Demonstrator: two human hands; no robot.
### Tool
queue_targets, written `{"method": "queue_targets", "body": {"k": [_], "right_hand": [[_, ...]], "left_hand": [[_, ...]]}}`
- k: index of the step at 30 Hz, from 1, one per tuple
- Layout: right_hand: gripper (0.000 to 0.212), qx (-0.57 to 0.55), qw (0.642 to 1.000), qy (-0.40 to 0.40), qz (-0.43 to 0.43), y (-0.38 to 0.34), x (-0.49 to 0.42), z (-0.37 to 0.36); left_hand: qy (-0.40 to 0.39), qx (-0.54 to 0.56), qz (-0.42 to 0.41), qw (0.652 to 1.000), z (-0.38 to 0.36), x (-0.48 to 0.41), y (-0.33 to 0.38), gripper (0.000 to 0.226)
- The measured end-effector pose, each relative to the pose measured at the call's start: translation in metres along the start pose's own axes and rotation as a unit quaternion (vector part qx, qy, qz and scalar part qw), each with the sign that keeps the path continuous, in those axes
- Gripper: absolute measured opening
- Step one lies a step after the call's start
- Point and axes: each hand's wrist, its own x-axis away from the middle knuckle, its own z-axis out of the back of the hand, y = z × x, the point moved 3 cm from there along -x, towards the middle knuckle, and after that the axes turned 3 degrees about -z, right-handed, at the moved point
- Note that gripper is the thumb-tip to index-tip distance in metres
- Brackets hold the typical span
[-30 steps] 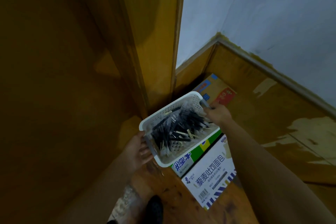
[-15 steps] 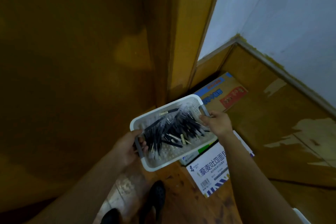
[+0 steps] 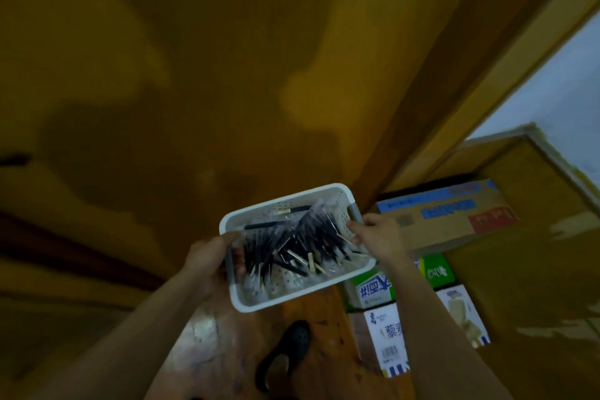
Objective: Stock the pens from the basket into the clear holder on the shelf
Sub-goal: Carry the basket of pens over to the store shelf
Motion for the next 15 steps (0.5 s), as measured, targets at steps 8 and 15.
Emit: {"method": "queue_targets", "body": {"k": [8, 15], "right_hand": [[0.031, 0.063, 0.991, -0.102, 0.055, -0.05, 0.105, -0.13], [0.014, 0.109, 0.968, -0.199, 0.108, -0.086, 0.202, -0.267]], "left_hand": [[0.112, 0.068, -0.024, 0.991, 0.157, 0.071, -0.06, 0.022], [0.191, 0.165, -0.038, 0.967, 0.307, 0.13, -0.126, 0.021]]}}
